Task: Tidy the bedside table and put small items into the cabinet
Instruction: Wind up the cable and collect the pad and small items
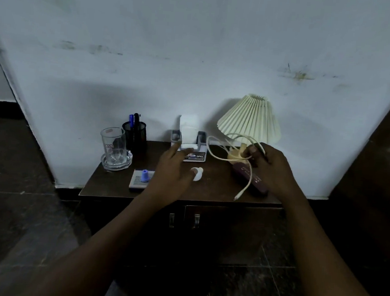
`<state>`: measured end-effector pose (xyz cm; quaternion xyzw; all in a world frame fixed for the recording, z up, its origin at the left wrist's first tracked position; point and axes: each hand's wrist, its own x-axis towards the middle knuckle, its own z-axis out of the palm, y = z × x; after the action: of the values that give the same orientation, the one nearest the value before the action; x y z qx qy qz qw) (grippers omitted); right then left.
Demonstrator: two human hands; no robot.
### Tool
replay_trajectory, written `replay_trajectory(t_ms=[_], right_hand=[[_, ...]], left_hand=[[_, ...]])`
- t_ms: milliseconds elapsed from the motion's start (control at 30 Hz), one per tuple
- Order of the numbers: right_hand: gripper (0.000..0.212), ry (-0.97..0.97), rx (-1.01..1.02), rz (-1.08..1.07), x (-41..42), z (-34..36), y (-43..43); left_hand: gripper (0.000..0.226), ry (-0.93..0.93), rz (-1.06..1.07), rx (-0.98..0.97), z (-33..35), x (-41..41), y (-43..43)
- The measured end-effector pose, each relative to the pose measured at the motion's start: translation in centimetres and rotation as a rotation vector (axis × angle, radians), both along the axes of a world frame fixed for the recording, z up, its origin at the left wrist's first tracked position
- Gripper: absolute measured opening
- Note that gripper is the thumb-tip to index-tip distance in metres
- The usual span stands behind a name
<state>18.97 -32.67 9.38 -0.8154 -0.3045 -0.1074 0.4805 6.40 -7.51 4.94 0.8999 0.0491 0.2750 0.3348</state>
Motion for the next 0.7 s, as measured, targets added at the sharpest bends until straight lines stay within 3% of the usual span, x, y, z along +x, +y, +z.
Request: replay_trajectory(t_ms=[100, 200, 267, 400, 533, 700], right_hand=[[0.029, 0.243, 0.320, 0.203, -2.0, 1.3, 3.1], [0.029, 0.431, 0.517, 0.326, -2.8, 1.3, 5.9], [0.031, 0.555, 0.588, 0.376, -3.3, 0.7, 8.0], [0.030, 0.791, 0.658, 0.481, -4.3, -0.6, 12.2], [0.027, 1.022, 0.591, 0.591, -4.4, -1.4, 14.5], [0.034, 1.054, 0.427, 0.572, -3.6, -2.5, 15.7]], left_hand=[[0.066, -0.025, -0.086, -0.325, 1.8, -0.1, -0.7], [0.041, 0.013, -0.288, -0.933, 3.7, -0.9, -0.2], [0.031, 0.041, -0.306, -1.175, 3.8, -1.3, 0.3], [0.027, -0.059, -0.235, -1.274, 2.6, -1.2, 1.3], [0.030, -0.264, -0.211, -1.563, 2.2, -0.7, 3.4], [0.027, -0.231, -0.269, -1.658, 1.6, -0.5, 5.5]])
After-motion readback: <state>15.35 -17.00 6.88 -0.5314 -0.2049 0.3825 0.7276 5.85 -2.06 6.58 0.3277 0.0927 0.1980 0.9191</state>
